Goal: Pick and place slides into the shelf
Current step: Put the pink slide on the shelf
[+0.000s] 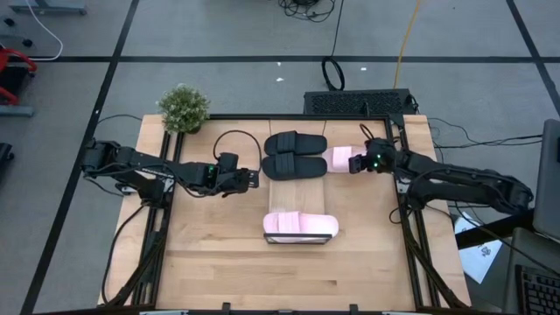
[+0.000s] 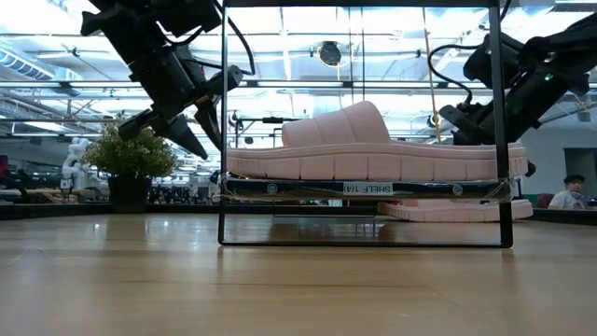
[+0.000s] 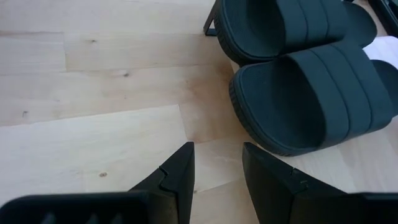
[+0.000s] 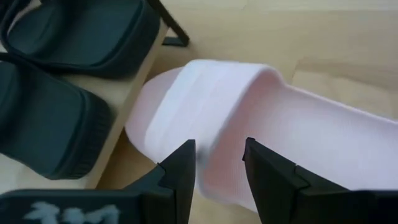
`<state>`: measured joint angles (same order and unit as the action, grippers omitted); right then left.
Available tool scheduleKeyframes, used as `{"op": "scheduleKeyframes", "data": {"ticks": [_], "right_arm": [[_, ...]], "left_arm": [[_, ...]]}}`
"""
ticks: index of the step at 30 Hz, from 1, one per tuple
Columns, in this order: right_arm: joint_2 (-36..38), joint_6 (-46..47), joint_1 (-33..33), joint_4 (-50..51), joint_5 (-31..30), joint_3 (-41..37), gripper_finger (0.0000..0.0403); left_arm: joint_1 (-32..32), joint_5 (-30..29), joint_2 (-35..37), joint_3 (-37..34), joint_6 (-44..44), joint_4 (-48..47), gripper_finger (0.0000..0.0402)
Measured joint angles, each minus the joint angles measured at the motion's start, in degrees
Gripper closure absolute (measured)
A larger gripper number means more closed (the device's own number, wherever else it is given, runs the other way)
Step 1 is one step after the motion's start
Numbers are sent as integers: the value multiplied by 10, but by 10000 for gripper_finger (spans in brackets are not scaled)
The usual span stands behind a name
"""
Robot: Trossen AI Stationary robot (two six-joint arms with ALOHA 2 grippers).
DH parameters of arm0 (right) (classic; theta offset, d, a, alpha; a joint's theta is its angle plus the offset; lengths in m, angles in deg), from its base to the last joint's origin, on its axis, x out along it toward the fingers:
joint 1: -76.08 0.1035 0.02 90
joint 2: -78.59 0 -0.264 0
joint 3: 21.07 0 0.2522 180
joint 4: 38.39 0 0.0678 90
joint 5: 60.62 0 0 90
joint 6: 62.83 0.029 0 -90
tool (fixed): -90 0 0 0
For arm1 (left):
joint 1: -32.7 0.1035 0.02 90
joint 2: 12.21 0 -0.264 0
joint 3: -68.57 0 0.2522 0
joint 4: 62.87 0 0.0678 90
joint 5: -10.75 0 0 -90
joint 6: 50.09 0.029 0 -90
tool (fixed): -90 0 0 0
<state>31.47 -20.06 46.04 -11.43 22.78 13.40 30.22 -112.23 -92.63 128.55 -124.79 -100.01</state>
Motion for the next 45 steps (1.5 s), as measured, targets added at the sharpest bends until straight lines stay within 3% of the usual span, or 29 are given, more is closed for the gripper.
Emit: {"op": "scheduleKeyframes", "data": {"ticks": [9,14,16,22,28,36,45], "right_arm": [[-105,13,0,-98,30,1,282],[-126,17,-1,-94,49,2,362],[-121,13,0,-91,51,2,390],[-78,16,-15,-52,53,0,397],[1,15,-28,89,20,19,400],[84,18,-21,210,7,126,401],[80,83,72,191,39,260,402]], "left_arm": [[0,0,0,0,0,1,272],[0,4,0,0,7,1,272],[0,4,0,0,7,1,272],[0,7,0,0,7,1,272],[0,15,0,0,7,1,272],[0,15,0,0,5,1,272],[1,14,0,0,12,-20,272]]}}
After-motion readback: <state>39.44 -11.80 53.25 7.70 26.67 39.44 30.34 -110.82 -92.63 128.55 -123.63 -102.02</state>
